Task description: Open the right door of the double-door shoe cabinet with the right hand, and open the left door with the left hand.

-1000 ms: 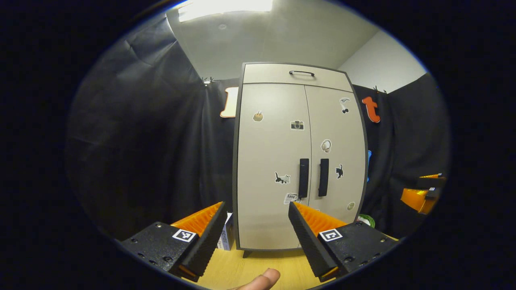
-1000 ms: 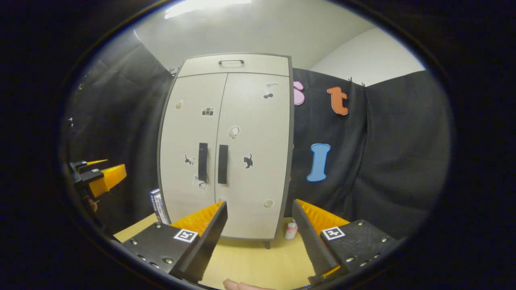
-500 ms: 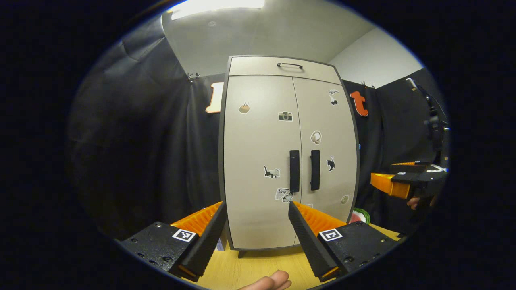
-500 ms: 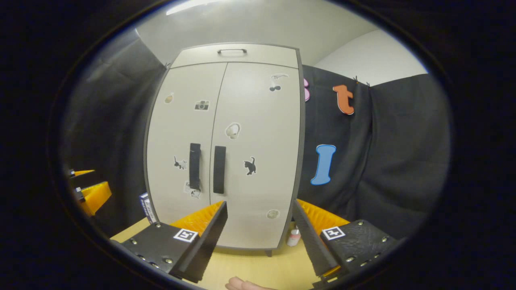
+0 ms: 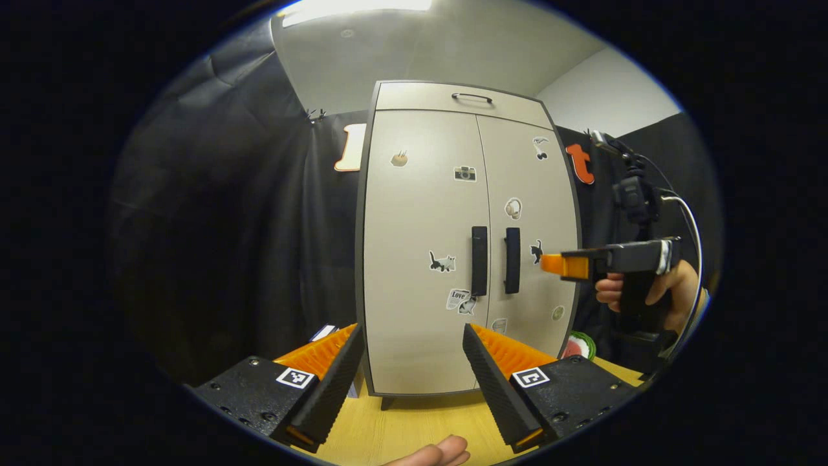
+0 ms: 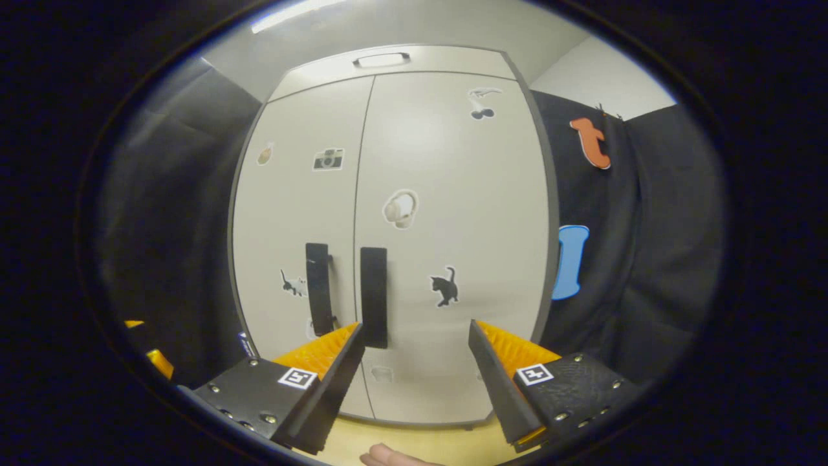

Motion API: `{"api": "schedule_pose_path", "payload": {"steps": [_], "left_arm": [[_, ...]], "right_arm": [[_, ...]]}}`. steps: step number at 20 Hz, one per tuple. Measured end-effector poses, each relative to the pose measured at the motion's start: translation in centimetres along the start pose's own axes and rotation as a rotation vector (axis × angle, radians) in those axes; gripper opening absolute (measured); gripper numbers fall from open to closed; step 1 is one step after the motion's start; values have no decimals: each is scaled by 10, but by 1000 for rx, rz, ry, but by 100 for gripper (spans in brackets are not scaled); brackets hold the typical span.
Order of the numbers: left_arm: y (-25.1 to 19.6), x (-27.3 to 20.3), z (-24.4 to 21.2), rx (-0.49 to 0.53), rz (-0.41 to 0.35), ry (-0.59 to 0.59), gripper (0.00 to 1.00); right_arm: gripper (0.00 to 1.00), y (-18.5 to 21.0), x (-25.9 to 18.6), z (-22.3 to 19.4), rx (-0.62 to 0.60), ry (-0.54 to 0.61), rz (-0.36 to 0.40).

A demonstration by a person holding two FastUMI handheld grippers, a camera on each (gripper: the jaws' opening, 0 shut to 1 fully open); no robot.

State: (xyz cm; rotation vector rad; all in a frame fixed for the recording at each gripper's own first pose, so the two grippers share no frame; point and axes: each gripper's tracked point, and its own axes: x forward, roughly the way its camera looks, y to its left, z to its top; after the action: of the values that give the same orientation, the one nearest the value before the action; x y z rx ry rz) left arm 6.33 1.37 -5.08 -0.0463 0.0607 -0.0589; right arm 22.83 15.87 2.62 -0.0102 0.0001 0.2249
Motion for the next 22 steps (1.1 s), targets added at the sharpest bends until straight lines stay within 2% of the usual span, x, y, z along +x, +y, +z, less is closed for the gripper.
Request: {"api": "schedule_pose_path", "payload": {"steps": [4,7,9,11,12,13,14,15,17,18,19,21,22], "left_arm": [[1,-5,-13,-28,-17,11,94],[-1,-7,-23,-28,-45,24,94],[1,-7,-24,-17,-46,24,96],[2,-7,-25,-2,-50,18,96],[1,-8,-26,4,-57,16,96],[1,-8,-28,9,-67,19,96],[2,-9,-30,10,-71,26,95],[3,-9,-33,8,-67,32,95],[8,-8,-34,-2,-57,30,96],[10,-8,-35,-6,-51,35,94],[14,-9,-38,-12,-42,42,94],[19,-12,-40,-23,-24,48,96],[22,-13,-42,-26,-19,53,96]], "right_arm": [[94,16,36,-14,-7,16,11],[96,30,62,-10,-1,-5,27],[94,28,80,-11,-17,1,-16],[95,28,89,-13,-6,16,-46],[95,22,91,-6,-4,1,-85],[90,21,95,-11,31,12,-103],[76,22,93,-7,54,5,-110],[75,22,93,-10,40,13,-111],[63,33,94,-9,12,-8,-90],[42,36,96,-10,3,-10,-105],[26,37,95,-10,7,-14,-120],[16,37,93,-11,21,-10,-105],[16,37,92,-11,16,-13,-91]]}}
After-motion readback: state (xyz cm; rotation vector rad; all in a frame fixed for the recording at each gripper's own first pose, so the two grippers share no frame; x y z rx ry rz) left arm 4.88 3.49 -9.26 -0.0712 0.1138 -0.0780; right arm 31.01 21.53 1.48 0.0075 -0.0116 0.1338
